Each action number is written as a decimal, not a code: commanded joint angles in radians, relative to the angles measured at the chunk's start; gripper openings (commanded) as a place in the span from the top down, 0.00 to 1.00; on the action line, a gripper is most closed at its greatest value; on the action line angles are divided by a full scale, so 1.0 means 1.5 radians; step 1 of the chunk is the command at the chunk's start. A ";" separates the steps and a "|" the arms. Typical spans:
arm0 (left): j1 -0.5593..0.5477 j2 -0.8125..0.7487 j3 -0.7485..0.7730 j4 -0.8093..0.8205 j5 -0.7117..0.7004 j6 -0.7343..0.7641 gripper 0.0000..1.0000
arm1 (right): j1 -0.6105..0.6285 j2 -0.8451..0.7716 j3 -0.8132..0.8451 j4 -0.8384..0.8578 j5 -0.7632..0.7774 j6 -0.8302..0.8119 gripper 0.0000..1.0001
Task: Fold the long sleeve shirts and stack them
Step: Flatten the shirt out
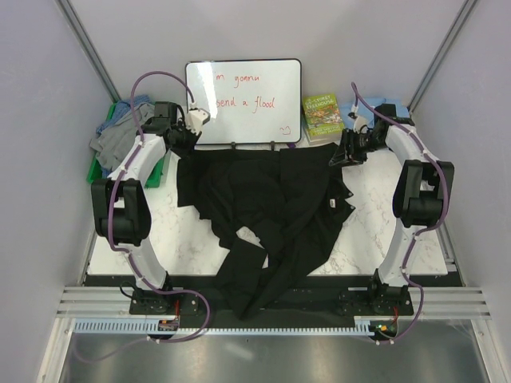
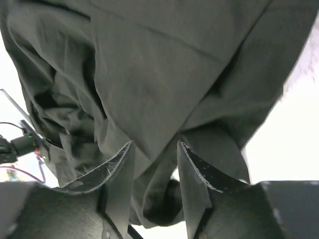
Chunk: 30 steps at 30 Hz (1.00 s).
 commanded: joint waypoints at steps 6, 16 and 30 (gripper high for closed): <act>0.001 -0.014 0.006 -0.006 -0.011 0.001 0.98 | 0.005 0.078 0.047 0.055 -0.037 0.051 0.55; 0.001 -0.007 0.008 -0.011 -0.018 -0.003 0.98 | 0.007 0.112 0.039 0.103 -0.065 0.090 0.59; 0.001 -0.009 0.003 -0.020 -0.030 -0.001 0.98 | 0.037 0.099 -0.002 0.126 -0.166 0.137 0.68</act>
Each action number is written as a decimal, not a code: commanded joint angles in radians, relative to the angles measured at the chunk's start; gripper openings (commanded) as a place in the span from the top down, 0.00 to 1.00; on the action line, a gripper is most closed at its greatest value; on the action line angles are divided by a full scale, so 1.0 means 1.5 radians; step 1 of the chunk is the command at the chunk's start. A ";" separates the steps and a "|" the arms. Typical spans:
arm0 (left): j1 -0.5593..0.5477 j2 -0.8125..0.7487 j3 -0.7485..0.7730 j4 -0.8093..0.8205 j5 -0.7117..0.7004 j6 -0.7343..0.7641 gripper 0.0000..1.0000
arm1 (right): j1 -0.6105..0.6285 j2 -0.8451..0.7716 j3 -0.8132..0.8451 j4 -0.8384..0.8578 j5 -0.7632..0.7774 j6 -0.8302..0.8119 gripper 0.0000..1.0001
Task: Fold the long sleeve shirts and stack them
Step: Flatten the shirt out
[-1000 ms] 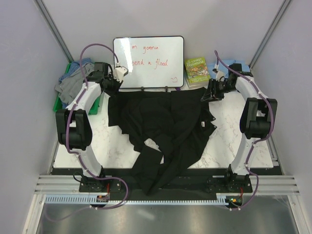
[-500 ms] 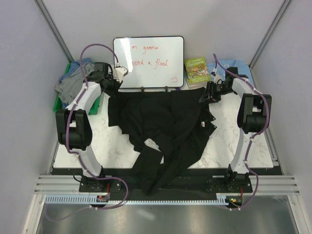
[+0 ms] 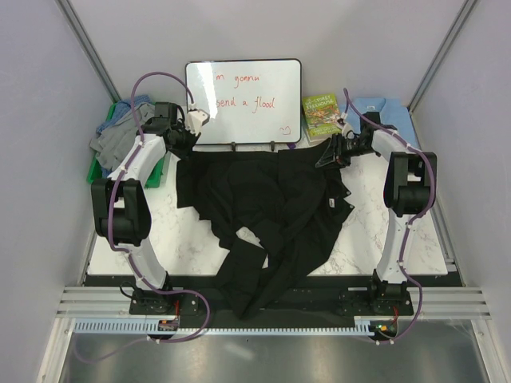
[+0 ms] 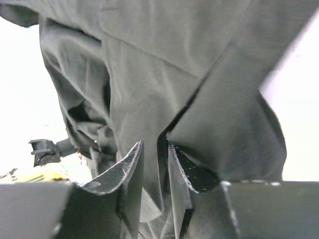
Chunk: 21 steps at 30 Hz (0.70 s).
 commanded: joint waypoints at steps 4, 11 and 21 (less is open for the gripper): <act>0.001 -0.009 0.003 -0.011 -0.002 -0.014 0.98 | 0.008 -0.018 -0.002 0.014 -0.015 0.023 0.74; 0.001 -0.013 0.001 -0.013 -0.003 -0.011 0.98 | 0.010 0.015 0.034 -0.031 0.087 -0.019 0.65; 0.001 -0.019 0.002 -0.015 -0.009 -0.011 0.98 | 0.043 0.022 0.029 -0.010 0.070 -0.001 0.64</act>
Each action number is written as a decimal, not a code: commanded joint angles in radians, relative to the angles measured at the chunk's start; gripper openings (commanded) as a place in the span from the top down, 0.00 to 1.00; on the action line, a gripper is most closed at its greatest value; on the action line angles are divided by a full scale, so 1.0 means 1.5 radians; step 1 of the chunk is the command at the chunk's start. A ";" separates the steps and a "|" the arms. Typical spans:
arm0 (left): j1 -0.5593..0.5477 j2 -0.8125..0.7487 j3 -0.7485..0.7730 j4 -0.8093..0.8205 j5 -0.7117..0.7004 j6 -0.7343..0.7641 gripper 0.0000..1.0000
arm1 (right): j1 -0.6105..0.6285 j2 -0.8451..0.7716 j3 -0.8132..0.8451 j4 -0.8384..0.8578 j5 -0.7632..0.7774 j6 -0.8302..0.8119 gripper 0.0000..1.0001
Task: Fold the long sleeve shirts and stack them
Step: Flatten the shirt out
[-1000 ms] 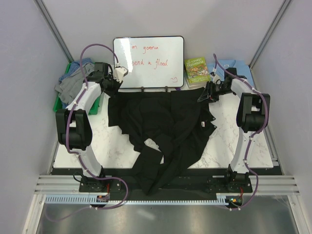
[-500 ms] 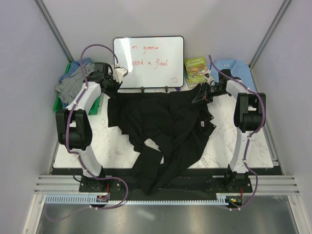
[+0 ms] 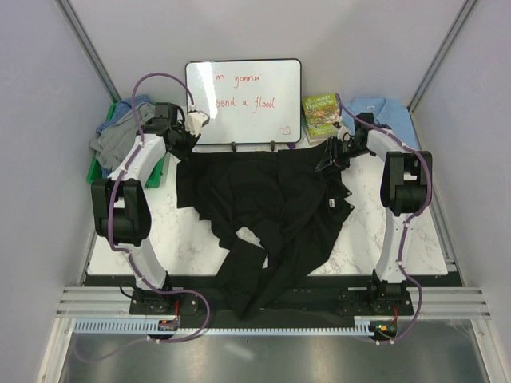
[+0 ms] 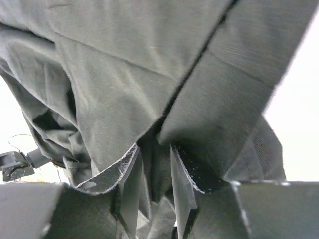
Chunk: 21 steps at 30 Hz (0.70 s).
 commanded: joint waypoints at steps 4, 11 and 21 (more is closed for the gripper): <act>0.001 -0.015 0.002 -0.002 -0.002 -0.026 0.98 | 0.019 0.014 0.032 0.033 -0.137 0.033 0.67; 0.003 -0.028 0.049 -0.028 0.049 -0.084 0.98 | -0.015 -0.062 0.040 0.026 -0.167 -0.010 1.00; 0.006 -0.176 0.099 -0.035 0.095 -0.076 0.98 | -0.066 -0.288 0.002 -0.021 -0.179 -0.068 1.00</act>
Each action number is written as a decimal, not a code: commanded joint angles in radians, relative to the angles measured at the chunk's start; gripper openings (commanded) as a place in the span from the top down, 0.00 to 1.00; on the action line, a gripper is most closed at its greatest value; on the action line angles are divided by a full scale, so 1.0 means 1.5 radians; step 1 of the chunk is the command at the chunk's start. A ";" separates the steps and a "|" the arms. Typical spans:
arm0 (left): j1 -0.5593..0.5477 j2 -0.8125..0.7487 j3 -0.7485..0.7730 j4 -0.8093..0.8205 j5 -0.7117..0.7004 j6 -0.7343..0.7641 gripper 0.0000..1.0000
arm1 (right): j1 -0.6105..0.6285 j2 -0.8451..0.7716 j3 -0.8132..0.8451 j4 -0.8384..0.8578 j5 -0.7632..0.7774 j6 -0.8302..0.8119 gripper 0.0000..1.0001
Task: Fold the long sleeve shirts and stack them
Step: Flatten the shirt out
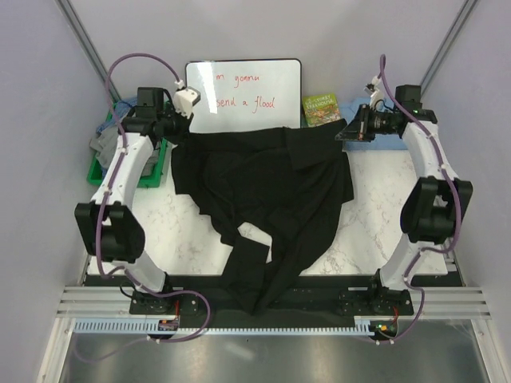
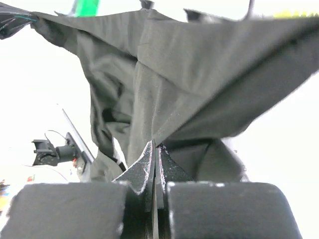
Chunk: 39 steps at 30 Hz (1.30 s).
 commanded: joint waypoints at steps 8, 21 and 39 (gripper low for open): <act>0.005 -0.193 -0.029 0.006 0.035 0.034 0.98 | -0.023 -0.180 -0.062 -0.042 -0.034 -0.046 1.00; 0.005 -0.225 -0.211 0.024 0.055 0.074 0.98 | 0.018 -0.154 -0.245 -0.042 0.053 -0.072 0.69; 0.005 -0.169 -0.166 0.021 0.038 0.072 0.98 | 0.031 -0.197 -0.205 -0.136 0.082 -0.056 0.45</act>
